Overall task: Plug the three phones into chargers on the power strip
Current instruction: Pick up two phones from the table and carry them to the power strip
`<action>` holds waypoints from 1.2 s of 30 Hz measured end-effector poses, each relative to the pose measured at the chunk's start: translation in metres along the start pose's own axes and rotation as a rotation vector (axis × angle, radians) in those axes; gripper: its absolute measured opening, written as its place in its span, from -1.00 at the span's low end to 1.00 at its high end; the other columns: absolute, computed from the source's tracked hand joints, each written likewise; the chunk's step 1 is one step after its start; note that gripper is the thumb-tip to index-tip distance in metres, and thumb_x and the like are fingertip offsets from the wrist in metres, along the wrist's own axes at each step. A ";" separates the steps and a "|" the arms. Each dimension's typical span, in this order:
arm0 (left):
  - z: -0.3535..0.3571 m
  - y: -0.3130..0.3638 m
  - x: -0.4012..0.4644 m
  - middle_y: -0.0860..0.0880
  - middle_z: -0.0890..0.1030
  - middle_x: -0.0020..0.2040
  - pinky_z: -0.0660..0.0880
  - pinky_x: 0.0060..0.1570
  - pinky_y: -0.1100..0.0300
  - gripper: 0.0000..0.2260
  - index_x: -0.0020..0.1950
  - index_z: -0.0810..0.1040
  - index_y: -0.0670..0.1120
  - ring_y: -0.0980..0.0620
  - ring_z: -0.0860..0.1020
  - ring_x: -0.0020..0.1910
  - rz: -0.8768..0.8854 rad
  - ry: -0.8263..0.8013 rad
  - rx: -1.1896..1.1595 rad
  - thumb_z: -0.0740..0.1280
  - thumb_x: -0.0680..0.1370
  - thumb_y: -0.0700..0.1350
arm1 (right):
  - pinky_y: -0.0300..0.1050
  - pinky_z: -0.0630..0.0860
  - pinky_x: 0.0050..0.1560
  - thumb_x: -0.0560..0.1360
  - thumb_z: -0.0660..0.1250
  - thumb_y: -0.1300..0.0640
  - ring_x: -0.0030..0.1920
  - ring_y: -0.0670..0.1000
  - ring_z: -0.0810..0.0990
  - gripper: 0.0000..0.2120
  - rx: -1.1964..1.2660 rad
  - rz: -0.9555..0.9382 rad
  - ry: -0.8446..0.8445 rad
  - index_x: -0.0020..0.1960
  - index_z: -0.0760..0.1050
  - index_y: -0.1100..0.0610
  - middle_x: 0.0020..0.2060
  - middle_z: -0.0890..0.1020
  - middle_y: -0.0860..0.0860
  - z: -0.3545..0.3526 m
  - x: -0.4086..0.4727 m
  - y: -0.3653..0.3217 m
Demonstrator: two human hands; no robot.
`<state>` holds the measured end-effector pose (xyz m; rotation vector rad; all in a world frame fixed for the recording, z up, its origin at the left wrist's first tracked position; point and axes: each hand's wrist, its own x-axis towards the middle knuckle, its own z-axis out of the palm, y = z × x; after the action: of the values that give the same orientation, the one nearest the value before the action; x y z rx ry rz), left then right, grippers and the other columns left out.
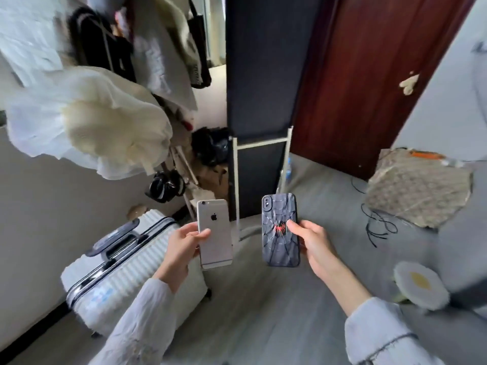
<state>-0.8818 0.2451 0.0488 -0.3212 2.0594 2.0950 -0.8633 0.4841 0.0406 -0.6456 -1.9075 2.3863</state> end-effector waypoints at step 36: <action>0.777 0.058 0.468 0.07 0.66 -0.38 0.48 -0.27 0.21 -0.83 -0.12 0.58 -0.08 0.06 0.59 -0.30 -0.260 -0.657 0.202 0.32 0.44 -0.33 | -0.21 0.54 -0.35 0.39 0.41 0.21 -0.41 -0.07 0.66 -0.94 0.277 0.040 0.780 -0.24 0.61 0.09 -0.40 0.70 -0.05 -0.556 0.495 -0.197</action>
<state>-1.3654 1.0114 -0.0170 0.1177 1.6959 1.5444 -1.1803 1.1837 -0.0188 -1.3309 -1.2198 1.9119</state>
